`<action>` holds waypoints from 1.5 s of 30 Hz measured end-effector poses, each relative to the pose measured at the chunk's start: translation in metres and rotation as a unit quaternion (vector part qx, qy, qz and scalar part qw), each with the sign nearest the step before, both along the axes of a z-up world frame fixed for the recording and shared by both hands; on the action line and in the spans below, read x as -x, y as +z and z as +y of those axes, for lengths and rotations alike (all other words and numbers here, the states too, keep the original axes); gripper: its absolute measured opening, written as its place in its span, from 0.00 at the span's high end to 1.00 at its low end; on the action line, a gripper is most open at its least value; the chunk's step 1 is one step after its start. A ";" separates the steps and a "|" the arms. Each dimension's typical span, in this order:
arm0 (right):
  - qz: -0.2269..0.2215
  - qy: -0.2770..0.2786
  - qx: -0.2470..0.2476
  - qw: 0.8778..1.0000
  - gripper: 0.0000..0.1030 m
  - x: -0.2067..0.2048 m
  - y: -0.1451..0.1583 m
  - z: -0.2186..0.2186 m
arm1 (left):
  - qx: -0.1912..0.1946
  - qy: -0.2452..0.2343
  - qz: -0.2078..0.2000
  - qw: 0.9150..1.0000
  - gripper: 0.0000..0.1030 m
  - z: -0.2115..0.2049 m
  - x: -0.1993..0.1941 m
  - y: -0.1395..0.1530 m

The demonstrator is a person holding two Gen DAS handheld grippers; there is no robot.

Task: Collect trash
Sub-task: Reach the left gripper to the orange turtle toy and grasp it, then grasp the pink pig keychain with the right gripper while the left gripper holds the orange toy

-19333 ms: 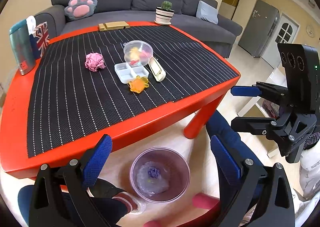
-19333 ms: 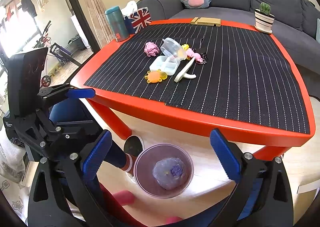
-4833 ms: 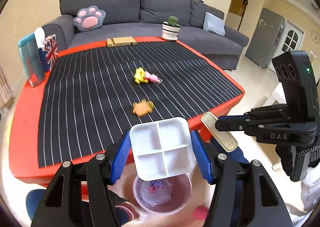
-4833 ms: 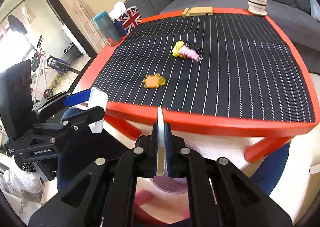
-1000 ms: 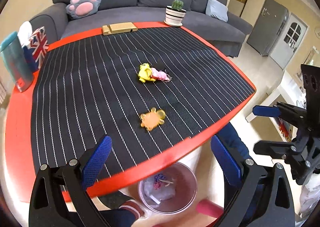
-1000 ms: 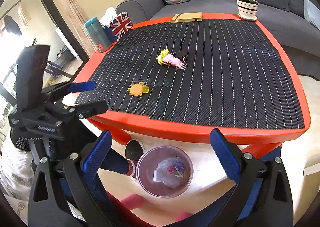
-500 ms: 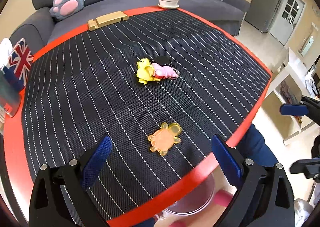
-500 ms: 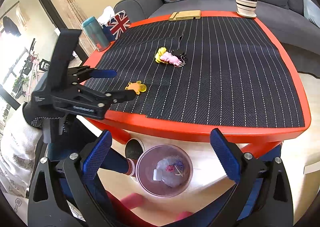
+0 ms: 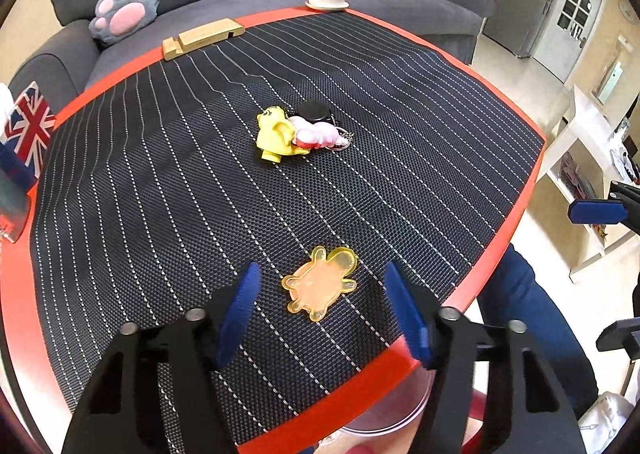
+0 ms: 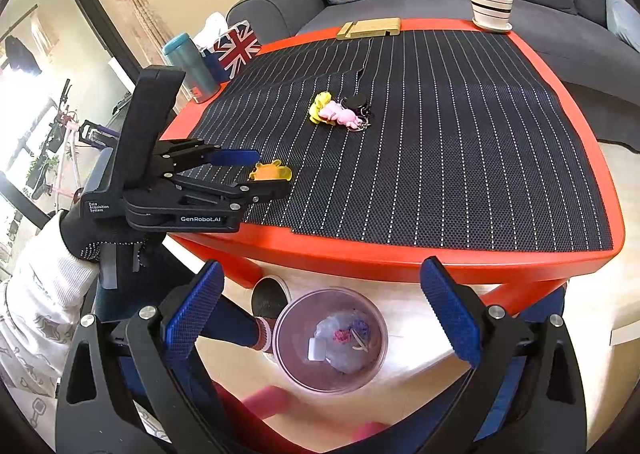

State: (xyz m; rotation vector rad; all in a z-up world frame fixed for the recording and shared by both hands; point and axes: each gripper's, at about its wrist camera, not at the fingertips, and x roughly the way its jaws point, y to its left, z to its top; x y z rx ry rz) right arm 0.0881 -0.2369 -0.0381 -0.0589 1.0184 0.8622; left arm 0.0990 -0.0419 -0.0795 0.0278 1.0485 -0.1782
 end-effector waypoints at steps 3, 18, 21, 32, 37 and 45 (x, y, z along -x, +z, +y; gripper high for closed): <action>0.001 0.001 0.000 1.000 0.06 0.000 0.000 0.000 | -0.002 -0.003 0.004 1.000 0.52 -0.001 -0.001 -0.003; -0.013 0.007 0.005 1.000 0.06 -0.011 0.006 0.010 | 0.007 0.015 -0.010 1.000 0.65 0.008 0.001 0.007; -0.023 0.013 0.011 1.000 0.06 -0.018 0.009 0.017 | 0.007 0.023 -0.015 1.000 0.65 0.013 0.001 0.011; -0.058 0.045 0.037 0.997 0.06 -0.058 0.015 0.051 | 0.019 0.045 -0.023 0.999 0.65 0.032 0.009 0.022; -0.082 0.075 0.050 0.993 0.06 -0.074 0.020 0.071 | 0.024 0.049 -0.024 0.998 0.65 0.036 0.010 0.024; -0.112 0.129 0.102 0.980 0.06 -0.095 0.011 0.110 | 0.030 0.057 -0.026 0.998 0.65 0.044 0.012 0.025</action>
